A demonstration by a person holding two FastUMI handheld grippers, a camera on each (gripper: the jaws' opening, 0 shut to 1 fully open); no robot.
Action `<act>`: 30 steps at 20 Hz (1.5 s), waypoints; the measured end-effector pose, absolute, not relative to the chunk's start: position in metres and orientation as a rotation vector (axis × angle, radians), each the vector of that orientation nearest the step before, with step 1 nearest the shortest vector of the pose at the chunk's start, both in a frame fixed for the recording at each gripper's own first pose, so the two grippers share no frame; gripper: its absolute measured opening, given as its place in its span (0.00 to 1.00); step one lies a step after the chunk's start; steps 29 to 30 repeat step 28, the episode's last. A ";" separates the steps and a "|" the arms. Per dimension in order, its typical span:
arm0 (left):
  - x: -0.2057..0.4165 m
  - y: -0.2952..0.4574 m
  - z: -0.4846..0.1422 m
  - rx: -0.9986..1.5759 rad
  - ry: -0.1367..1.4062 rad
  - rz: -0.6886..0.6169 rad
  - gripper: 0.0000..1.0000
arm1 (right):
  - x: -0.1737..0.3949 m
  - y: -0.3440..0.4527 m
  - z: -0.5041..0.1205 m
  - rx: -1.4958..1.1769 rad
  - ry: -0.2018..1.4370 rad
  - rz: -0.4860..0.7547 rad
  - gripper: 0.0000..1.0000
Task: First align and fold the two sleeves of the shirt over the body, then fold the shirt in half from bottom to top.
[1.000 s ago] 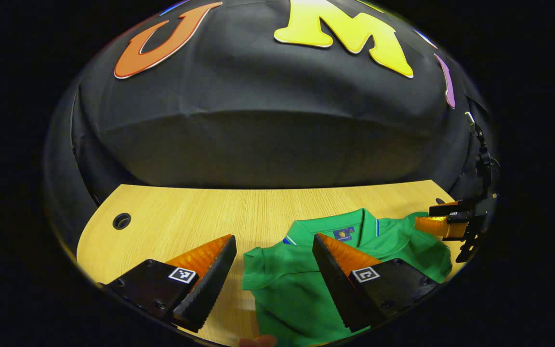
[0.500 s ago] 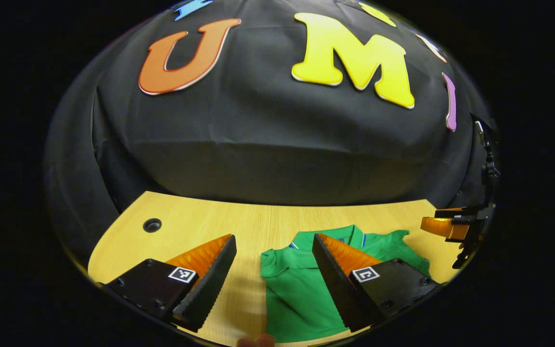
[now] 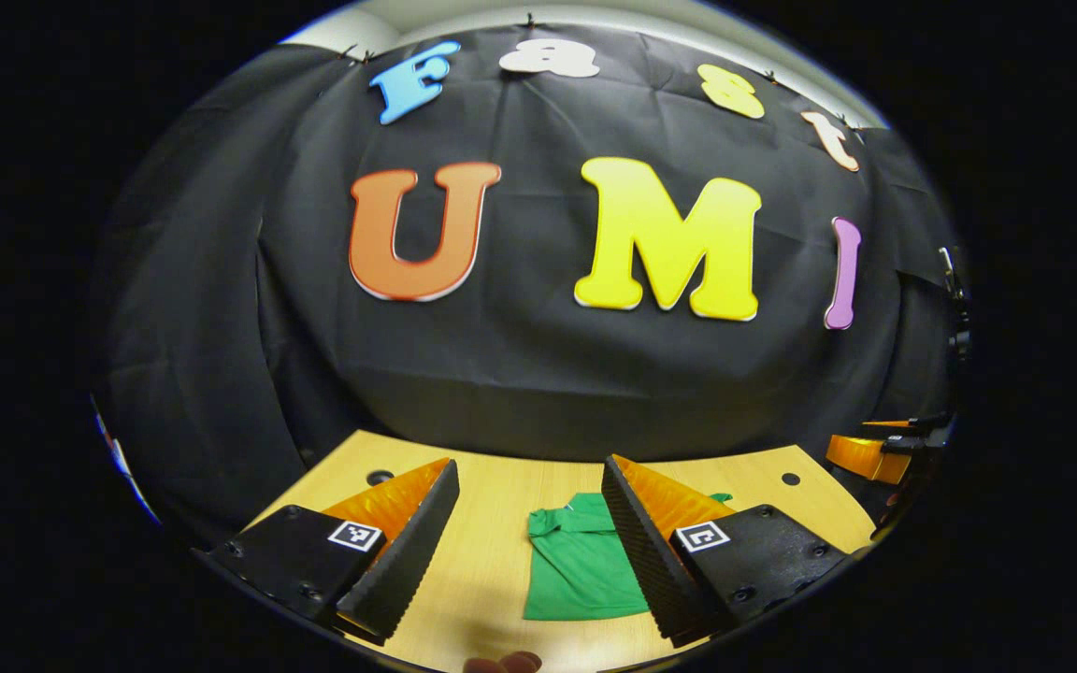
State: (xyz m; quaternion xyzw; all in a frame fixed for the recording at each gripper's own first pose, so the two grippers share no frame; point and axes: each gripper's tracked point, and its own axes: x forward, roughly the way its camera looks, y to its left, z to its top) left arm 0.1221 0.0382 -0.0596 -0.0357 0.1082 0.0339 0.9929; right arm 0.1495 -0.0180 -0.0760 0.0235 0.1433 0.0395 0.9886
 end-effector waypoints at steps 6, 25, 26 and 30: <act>0.055 0.011 0.005 -0.057 0.121 0.038 0.98 | 0.070 0.002 -0.018 0.058 0.192 0.127 0.96; -0.020 0.007 0.028 -0.029 0.036 0.072 0.98 | -0.015 0.015 0.020 0.044 0.087 0.125 0.96; -0.020 0.007 0.028 -0.029 0.036 0.070 0.98 | -0.014 0.012 0.022 0.051 0.079 0.109 0.96; -0.016 0.008 0.029 -0.026 0.037 0.076 0.98 | -0.013 0.007 0.028 0.069 0.063 0.080 0.96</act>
